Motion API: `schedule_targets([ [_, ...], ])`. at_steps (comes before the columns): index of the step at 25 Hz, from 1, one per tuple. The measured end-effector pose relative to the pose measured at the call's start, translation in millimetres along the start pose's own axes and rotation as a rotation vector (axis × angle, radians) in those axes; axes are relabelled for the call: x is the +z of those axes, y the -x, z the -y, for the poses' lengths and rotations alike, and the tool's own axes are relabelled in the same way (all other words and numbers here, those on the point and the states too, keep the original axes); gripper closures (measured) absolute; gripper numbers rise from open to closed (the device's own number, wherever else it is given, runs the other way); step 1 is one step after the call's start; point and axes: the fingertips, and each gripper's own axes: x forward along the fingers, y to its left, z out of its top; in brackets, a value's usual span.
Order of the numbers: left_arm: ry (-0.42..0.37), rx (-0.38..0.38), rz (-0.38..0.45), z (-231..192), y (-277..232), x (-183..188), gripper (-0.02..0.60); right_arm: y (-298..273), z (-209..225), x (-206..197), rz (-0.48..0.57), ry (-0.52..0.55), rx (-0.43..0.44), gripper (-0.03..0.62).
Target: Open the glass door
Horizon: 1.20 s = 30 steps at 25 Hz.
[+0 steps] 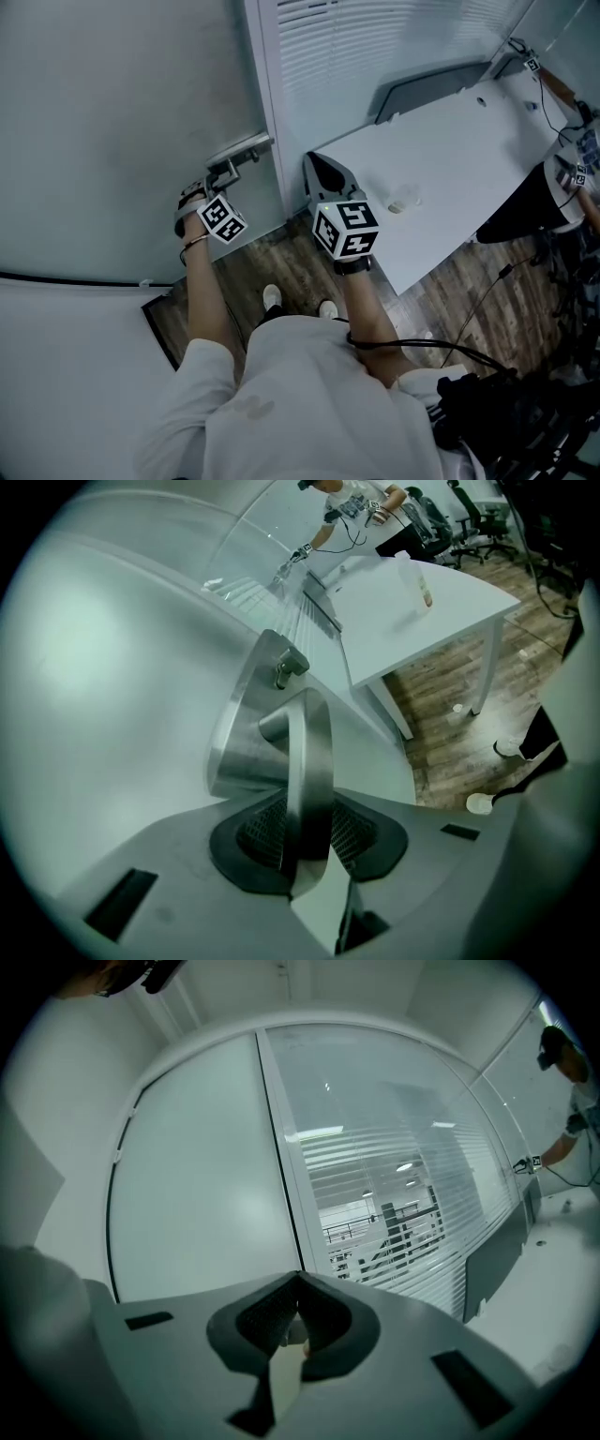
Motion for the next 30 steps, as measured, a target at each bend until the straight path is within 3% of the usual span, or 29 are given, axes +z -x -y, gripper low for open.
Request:
schedule_targets([
  [20,-0.042,0.026,0.013,22.3,25.1,1.1,0.486,80.5,15.4,9.7,0.030,0.012,0.041,0.592],
  [25,-0.090,0.025,-0.048,31.1,32.1,-4.4,0.486,101.5,20.1,4.0,0.014,0.019,0.059,0.592],
  [30,-0.117,0.041,-0.034,46.3,41.8,-4.5,0.486,122.8,28.4,-8.9,-0.001,0.025,0.077,0.592],
])
